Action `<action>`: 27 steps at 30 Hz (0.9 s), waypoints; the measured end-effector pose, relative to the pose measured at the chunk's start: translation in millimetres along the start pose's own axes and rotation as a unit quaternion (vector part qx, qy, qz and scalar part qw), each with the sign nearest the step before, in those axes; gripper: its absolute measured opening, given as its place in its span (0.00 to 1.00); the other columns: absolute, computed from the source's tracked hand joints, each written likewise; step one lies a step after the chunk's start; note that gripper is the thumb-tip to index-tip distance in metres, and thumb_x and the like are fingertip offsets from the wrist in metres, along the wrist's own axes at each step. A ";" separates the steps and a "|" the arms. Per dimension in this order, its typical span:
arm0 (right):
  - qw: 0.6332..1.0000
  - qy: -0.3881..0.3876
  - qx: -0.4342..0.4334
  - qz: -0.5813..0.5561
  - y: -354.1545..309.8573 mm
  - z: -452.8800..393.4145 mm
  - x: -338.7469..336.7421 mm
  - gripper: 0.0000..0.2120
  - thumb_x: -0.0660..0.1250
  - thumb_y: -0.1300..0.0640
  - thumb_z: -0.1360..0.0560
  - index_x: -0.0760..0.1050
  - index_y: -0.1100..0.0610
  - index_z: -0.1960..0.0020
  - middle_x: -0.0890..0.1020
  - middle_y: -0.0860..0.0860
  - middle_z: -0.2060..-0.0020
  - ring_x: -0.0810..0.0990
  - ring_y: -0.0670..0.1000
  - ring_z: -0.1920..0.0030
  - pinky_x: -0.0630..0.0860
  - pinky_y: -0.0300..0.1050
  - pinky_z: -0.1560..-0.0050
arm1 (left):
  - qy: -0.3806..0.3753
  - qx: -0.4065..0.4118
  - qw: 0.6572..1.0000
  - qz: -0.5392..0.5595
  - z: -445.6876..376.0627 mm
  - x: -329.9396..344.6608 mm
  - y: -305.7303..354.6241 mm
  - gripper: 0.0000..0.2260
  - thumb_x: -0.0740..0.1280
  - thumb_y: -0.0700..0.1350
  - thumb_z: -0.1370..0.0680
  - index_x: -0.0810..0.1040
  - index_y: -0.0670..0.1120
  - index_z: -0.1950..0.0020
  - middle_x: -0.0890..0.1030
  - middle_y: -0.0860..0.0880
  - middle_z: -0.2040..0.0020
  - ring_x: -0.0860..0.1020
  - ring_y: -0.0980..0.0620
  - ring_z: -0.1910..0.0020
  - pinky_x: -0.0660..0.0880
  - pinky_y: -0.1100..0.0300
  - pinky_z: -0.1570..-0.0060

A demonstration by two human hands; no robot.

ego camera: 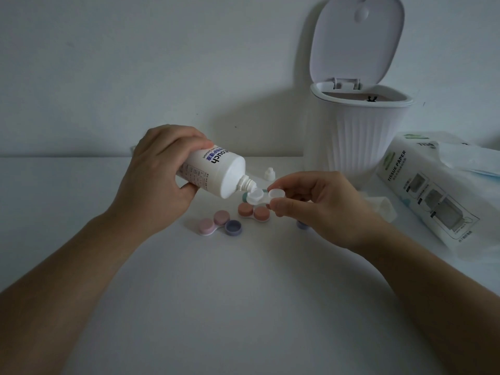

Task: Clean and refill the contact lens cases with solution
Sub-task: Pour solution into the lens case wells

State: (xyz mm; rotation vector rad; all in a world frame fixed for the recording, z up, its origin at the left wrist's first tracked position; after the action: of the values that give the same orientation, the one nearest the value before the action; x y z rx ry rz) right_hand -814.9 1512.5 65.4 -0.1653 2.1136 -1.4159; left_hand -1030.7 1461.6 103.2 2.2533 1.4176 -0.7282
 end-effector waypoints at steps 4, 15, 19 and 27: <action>0.999 -0.023 -0.026 -0.010 -2.5 0.8 2.6 0.04 0.74 0.60 0.25 0.84 0.54 0.51 0.85 0.41 0.67 0.79 0.38 0.71 0.72 0.28 0.67 | 0.002 0.006 1.000 -0.006 -0.5 0.7 -0.4 0.26 0.77 0.29 0.36 0.80 0.41 0.39 0.80 0.45 0.40 0.75 0.39 0.40 0.71 0.48 0.39; 0.999 -0.028 -0.034 -0.023 -3.0 0.5 3.4 0.05 0.73 0.61 0.25 0.85 0.51 0.53 0.85 0.41 0.67 0.80 0.38 0.70 0.72 0.27 0.67 | 0.000 0.007 1.000 -0.011 0.7 1.6 -1.5 0.28 0.76 0.27 0.36 0.80 0.41 0.37 0.79 0.44 0.38 0.75 0.38 0.38 0.68 0.46 0.32; 0.999 -0.020 -0.028 -0.012 0.3 -1.1 1.9 0.04 0.74 0.58 0.25 0.85 0.50 0.52 0.86 0.43 0.66 0.79 0.39 0.71 0.73 0.30 0.67 | 0.003 0.012 1.000 -0.014 0.2 1.2 -1.1 0.29 0.76 0.27 0.36 0.79 0.41 0.37 0.79 0.44 0.38 0.74 0.39 0.38 0.66 0.48 0.30; 0.998 -0.037 -0.041 -0.042 -1.4 -0.4 6.5 0.05 0.73 0.63 0.25 0.85 0.54 0.52 0.86 0.42 0.66 0.82 0.38 0.68 0.72 0.25 0.66 | 0.009 0.014 1.000 -0.022 0.0 0.9 -0.1 0.29 0.76 0.26 0.37 0.80 0.42 0.39 0.79 0.45 0.39 0.74 0.40 0.38 0.66 0.51 0.31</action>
State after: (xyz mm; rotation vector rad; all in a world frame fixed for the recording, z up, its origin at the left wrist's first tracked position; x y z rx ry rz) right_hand -820.7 1509.6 64.2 -0.3370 2.1260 -1.3503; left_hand -1030.5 1462.3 102.6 2.2630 1.4785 -0.7473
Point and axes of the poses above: each hand's wrist, its own z-axis away from the middle knuckle, its own x-axis out of the palm, y = z × x, the point moved 8 cm from there along -z, towards the middle knuckle
